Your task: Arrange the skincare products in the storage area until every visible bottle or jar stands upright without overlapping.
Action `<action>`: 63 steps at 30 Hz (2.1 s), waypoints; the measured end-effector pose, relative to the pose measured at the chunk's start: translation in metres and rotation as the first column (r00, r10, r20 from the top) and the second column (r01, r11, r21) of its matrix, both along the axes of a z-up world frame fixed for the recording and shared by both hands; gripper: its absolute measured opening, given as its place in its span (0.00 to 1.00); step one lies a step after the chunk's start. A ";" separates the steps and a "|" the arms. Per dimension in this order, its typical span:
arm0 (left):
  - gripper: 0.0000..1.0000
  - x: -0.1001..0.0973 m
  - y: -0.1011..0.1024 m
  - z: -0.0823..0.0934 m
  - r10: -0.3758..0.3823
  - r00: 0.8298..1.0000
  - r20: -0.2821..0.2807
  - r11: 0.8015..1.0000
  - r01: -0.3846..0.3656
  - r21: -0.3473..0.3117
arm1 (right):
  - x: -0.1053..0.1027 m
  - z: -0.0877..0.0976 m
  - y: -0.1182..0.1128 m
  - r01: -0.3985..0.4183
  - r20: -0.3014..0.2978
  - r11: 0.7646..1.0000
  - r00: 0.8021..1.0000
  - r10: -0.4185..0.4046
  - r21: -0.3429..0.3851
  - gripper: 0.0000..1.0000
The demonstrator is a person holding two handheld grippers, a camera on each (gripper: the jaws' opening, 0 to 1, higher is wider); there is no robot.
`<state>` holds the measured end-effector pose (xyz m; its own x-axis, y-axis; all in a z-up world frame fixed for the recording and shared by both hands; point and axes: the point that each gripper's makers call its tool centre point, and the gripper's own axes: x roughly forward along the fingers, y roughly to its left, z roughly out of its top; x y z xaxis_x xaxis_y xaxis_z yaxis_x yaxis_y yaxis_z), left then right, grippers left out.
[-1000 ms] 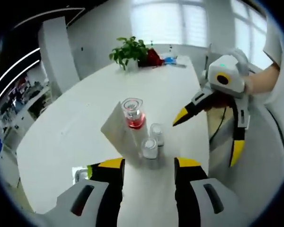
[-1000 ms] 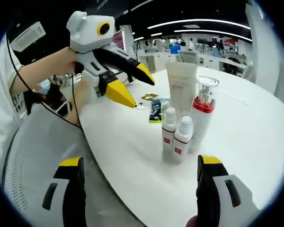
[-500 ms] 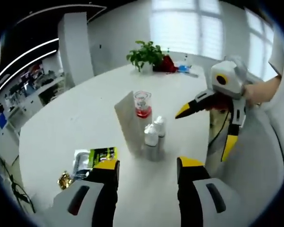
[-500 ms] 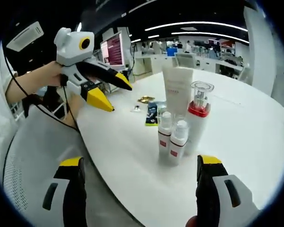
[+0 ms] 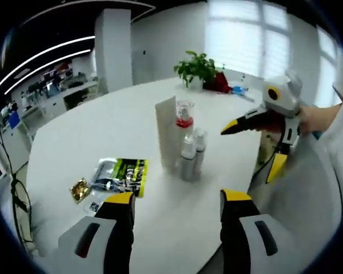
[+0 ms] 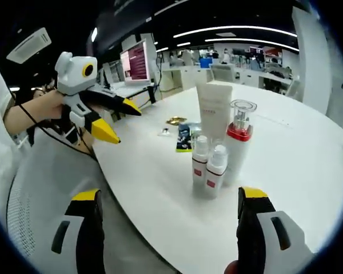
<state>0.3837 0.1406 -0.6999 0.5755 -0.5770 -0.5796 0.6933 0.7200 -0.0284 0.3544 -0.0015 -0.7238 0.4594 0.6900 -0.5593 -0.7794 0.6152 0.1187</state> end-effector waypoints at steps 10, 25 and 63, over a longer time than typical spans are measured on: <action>0.69 -0.020 0.013 -0.001 0.101 0.995 -0.008 0.994 -0.101 -0.042 | -0.004 0.004 -0.001 0.008 0.004 1.000 1.000 -0.008 0.006 0.98; 0.82 -0.034 0.023 -0.003 0.157 0.988 -0.001 0.984 -0.157 -0.082 | -0.004 0.001 -0.005 0.023 0.023 1.000 0.999 -0.023 -0.019 0.98; 0.99 -0.008 0.018 -0.013 0.060 0.998 -0.030 0.994 -0.063 -0.093 | -0.001 -0.021 -0.028 0.084 -0.003 0.983 0.996 -0.086 -0.164 0.97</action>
